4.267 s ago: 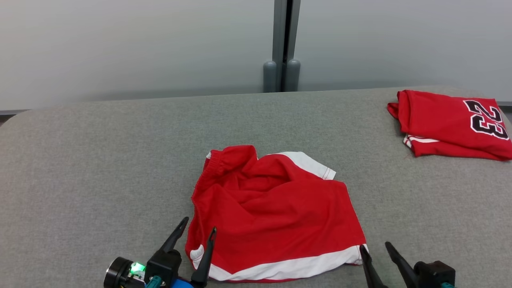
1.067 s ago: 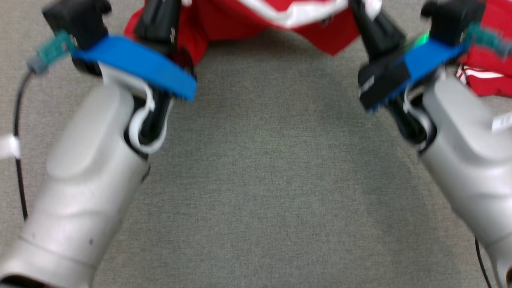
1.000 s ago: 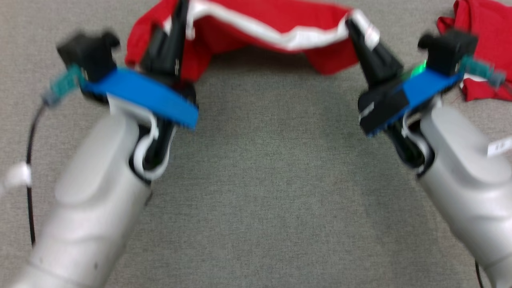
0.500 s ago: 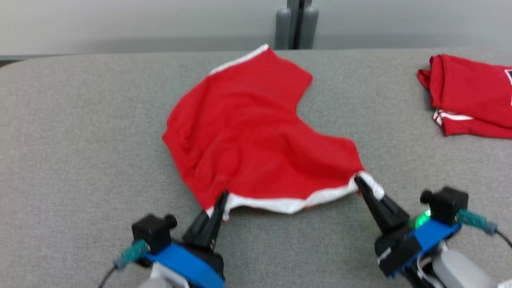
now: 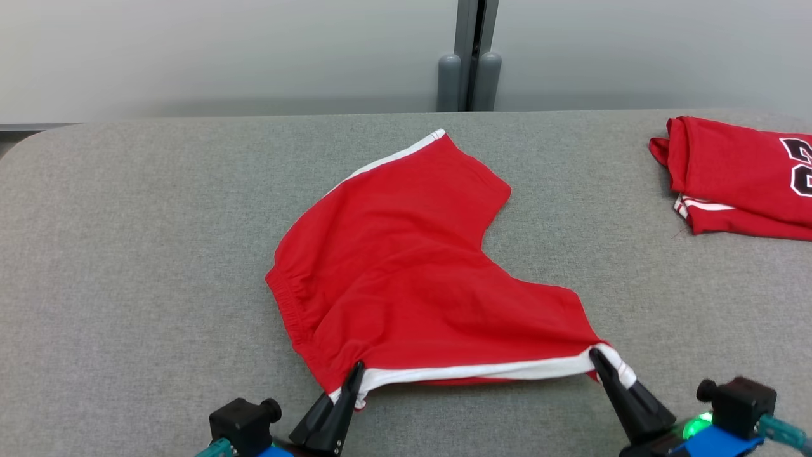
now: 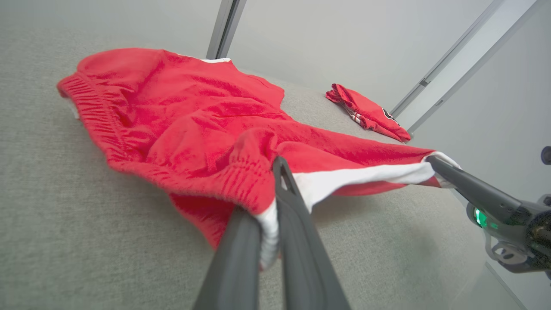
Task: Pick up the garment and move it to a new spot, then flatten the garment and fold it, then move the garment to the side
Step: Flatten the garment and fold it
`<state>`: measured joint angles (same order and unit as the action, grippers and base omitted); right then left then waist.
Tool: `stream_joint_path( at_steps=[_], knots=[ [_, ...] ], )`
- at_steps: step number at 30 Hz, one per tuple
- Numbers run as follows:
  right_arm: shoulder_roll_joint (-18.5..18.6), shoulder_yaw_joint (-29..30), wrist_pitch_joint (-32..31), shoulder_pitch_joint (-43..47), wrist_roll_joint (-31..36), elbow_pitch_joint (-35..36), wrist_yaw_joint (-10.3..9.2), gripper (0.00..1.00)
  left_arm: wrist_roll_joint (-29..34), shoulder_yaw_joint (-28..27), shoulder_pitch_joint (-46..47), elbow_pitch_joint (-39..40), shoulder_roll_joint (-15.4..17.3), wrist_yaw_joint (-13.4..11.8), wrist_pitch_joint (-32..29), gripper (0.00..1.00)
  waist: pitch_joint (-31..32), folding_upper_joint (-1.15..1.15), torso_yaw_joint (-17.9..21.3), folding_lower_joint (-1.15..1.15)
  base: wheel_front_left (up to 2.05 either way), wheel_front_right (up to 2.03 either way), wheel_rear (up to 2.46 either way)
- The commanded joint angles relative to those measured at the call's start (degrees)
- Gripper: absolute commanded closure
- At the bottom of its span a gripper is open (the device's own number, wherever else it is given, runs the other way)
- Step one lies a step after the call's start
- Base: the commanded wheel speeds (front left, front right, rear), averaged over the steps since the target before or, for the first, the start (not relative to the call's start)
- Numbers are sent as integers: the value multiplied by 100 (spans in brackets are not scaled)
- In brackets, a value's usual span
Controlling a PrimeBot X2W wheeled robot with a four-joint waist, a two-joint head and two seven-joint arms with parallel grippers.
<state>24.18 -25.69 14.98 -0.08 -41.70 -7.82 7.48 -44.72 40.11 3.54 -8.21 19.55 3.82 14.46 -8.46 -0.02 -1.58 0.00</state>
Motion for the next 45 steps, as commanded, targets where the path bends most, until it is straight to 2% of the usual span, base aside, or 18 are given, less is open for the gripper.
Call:
stream_joint_path(
  at_steps=[1,9,16,29,33,39,40,41,42,43,45],
  knots=[
    [7,54,1,-150,39,48,3,100,-14,-21,86,51,-6,-1,-1,100,1,2,0,0,0,0,0],
    [124,93,-185,-1355,140,-226,3,100,-40,-134,658,-5,-139,107,2,100,-204,2,-129,0,0,0,0],
    [143,-321,-491,-3009,76,-970,3,100,-94,-355,1385,-242,-351,181,30,100,-658,2,-411,0,0,0,0],
    [-146,-1396,-780,-5865,-401,-3000,2,100,-210,-972,2602,-1013,-892,335,73,100,-1664,2,-1056,0,0,0,0],
    [-242,-1680,-801,-6493,-412,-3732,1,100,-167,-1120,2880,-1225,-1081,366,74,100,-1882,2,-1185,0,0,0,0],
    [-444,-2051,-867,-7047,-532,-4609,2,100,-115,-1009,3193,-1495,-1259,381,75,100,-2107,2,-1294,0,0,0,0],
    [-486,-2104,-862,-7101,-542,-4721,2,62,-124,-973,3217,-1542,-1268,382,75,100,-2116,2,-1299,0,0,0,0],
    [-529,-2162,-855,-7152,-565,-4824,2,9,-135,-945,3245,-1564,-1277,383,76,100,-2121,2,-1301,0,0,0,0],
    [-555,-2217,-812,-7182,-586,-4869,2,0,-105,-934,3278,-1583,-1278,383,76,68,-2118,2,-1299,0,0,0,0],
    [-563,-2291,-766,-7194,-584,-4919,2,0,-40,-942,3291,-1601,-1270,384,76,0,-2104,2,-1288,0,0,0,0],
    [-557,-2425,-708,-7145,-651,-4980,2,0,43,-979,3257,-1631,-1259,384,76,0,-2046,2,-1257,0,0,0,0]
  ],
)
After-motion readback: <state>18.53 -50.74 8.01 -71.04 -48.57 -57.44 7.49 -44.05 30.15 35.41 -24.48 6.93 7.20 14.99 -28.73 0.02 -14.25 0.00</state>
